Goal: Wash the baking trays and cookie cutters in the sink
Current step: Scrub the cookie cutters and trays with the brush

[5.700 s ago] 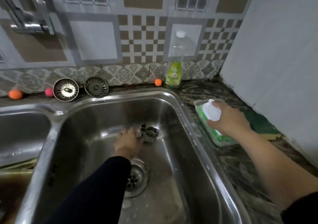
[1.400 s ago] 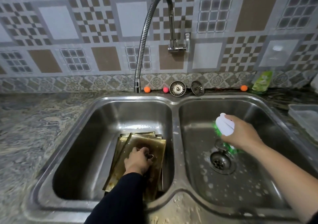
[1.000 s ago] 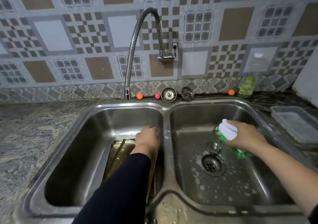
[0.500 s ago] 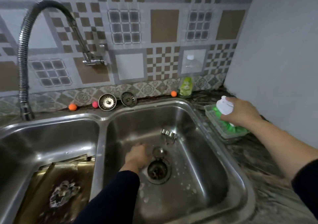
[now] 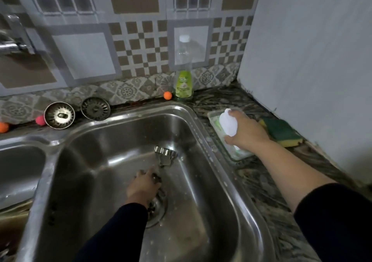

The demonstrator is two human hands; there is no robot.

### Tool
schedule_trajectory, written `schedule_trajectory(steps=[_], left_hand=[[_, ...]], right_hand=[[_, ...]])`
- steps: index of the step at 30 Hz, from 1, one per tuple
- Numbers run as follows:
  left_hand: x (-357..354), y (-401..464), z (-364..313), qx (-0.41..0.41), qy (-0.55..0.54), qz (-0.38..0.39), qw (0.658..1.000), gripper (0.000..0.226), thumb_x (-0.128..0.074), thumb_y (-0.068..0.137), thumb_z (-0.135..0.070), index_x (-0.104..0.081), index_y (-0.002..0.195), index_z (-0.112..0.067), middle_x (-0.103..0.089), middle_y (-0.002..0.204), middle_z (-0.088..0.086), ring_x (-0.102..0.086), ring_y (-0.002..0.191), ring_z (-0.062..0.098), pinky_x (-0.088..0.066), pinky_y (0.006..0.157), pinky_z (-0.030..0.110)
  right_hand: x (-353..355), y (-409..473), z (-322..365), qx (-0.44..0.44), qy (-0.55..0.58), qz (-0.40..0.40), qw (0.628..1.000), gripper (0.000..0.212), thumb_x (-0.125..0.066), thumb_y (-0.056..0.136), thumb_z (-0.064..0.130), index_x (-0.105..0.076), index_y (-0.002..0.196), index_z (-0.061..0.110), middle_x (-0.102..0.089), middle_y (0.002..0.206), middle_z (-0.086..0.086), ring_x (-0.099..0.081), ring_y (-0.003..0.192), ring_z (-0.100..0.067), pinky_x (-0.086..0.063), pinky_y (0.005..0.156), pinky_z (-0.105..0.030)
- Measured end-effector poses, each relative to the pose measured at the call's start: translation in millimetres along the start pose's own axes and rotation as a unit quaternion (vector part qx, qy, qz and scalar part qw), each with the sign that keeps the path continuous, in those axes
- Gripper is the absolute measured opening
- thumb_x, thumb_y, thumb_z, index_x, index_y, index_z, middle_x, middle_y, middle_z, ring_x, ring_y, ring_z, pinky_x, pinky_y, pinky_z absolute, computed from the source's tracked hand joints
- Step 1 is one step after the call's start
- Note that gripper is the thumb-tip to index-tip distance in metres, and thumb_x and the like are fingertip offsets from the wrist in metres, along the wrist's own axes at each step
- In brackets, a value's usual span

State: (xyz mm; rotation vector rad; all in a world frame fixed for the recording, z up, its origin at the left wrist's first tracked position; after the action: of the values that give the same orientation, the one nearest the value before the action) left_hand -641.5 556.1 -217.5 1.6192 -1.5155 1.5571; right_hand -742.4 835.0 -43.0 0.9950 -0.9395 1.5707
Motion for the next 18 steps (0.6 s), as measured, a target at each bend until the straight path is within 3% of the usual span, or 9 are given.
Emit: schedule_trajectory(steps=[5,9,12,13,16,18], left_hand=[[-13.8,-0.3,-6.3,0.008,0.009,-0.021,1.0,0.051,-0.06,0.089,-0.031,-0.044,0.138,-0.03,-0.043,0.134,0.01,-0.046,0.121,0.033,-0.042,0.102,0.036],[-9.6,-12.8,-10.9,0.035,-0.158,-0.077,0.984,0.039,-0.063,0.087,-0.029,-0.054,0.125,-0.024,-0.058,0.114,0.013,-0.056,0.108,0.032,-0.047,0.092,0.034],[10.7,-31.5,-19.8,0.022,-0.381,-0.129,0.915,0.034,-0.072,0.085,-0.027,-0.054,0.113,-0.034,-0.066,0.097,0.001,-0.065,0.088,0.022,-0.05,0.074,0.028],[17.5,-36.0,-22.2,0.001,-0.445,-0.137,0.885,0.036,-0.072,0.085,-0.023,-0.053,0.114,-0.034,-0.066,0.1,0.001,-0.065,0.085,0.019,-0.052,0.072,0.028],[38.6,-45.3,-24.6,-0.039,-0.568,-0.128,0.812,0.043,-0.069,0.087,-0.016,-0.051,0.125,-0.022,-0.062,0.122,0.012,-0.065,0.102,0.025,-0.055,0.088,0.04],[53.7,-54.9,-24.8,-0.054,-0.591,-0.113,0.797,0.04,-0.068,0.088,-0.019,-0.05,0.124,-0.025,-0.062,0.122,0.013,-0.063,0.109,0.027,-0.051,0.096,0.046]], right_hand=[[-4.1,1.2,2.8,-0.01,-0.011,-0.017,1.0,0.082,-0.068,0.082,0.03,-0.018,0.147,0.035,-0.05,0.137,-0.005,-0.052,0.117,-0.033,-0.05,0.085,-0.039],[-3.1,-0.9,3.3,-0.016,-0.012,-0.025,0.999,0.082,-0.069,0.08,0.03,-0.021,0.147,0.035,-0.051,0.136,-0.006,-0.053,0.115,-0.033,-0.052,0.083,-0.039],[13.8,-7.4,11.1,-0.032,0.023,-0.028,0.999,0.084,-0.071,0.077,0.029,-0.025,0.148,0.035,-0.049,0.139,-0.005,-0.051,0.119,-0.031,-0.05,0.085,-0.036],[21.3,-10.9,18.1,-0.03,0.037,-0.041,0.998,0.085,-0.072,0.076,0.03,-0.026,0.148,0.035,-0.05,0.138,-0.006,-0.052,0.118,-0.032,-0.051,0.086,-0.037],[37.0,-32.1,53.8,0.019,0.07,-0.079,0.994,0.085,-0.073,0.075,0.033,-0.028,0.147,0.036,-0.054,0.133,-0.005,-0.055,0.112,-0.03,-0.052,0.081,-0.038],[32.5,-57.8,81.9,0.064,0.1,-0.074,0.99,0.084,-0.073,0.073,0.031,-0.03,0.145,0.037,-0.056,0.129,-0.004,-0.057,0.107,-0.029,-0.051,0.077,-0.035]])
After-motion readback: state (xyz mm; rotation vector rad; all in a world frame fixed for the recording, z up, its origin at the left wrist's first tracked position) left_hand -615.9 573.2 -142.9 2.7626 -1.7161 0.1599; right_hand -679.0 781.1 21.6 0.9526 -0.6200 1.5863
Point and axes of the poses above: each hand's wrist, its own y-axis towards the middle knuckle, its own x-axis out of the back of the hand, z = x × y, the point moved 1 cm from there along y, towards the middle knuckle
